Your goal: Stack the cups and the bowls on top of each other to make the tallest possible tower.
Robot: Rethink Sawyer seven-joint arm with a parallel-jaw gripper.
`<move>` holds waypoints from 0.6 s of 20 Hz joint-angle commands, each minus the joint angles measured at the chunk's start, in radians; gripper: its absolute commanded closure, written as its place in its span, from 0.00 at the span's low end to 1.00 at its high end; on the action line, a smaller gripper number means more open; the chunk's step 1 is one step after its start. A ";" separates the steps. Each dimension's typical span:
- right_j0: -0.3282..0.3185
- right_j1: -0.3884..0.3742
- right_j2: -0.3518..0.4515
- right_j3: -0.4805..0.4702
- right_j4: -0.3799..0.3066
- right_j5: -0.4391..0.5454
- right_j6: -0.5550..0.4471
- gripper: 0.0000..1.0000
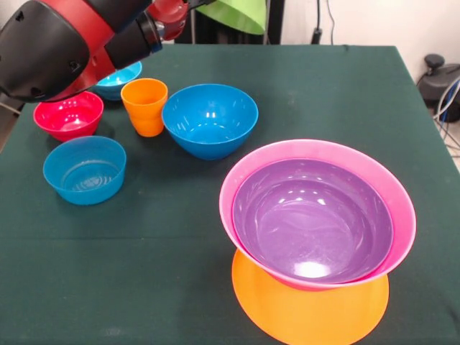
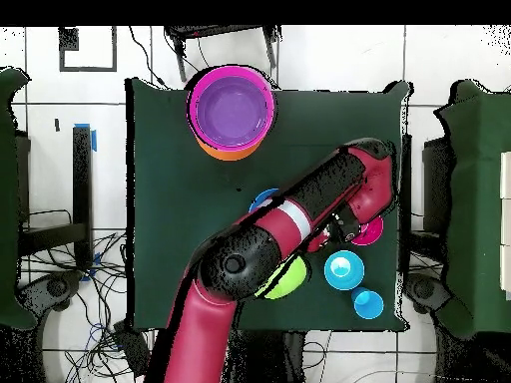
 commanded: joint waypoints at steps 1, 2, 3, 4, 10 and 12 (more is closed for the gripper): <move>0.019 0.201 -0.298 0.280 -0.171 -0.012 0.038 1.00; 0.025 0.204 -0.305 0.284 -0.175 -0.020 0.036 1.00; 0.028 0.211 -0.309 0.285 -0.172 -0.021 0.035 1.00; 0.030 0.213 -0.312 0.286 -0.170 -0.020 0.035 1.00; 0.043 0.233 -0.289 0.293 -0.162 0.000 0.038 1.00; 0.047 0.233 -0.298 0.316 -0.164 -0.019 0.039 1.00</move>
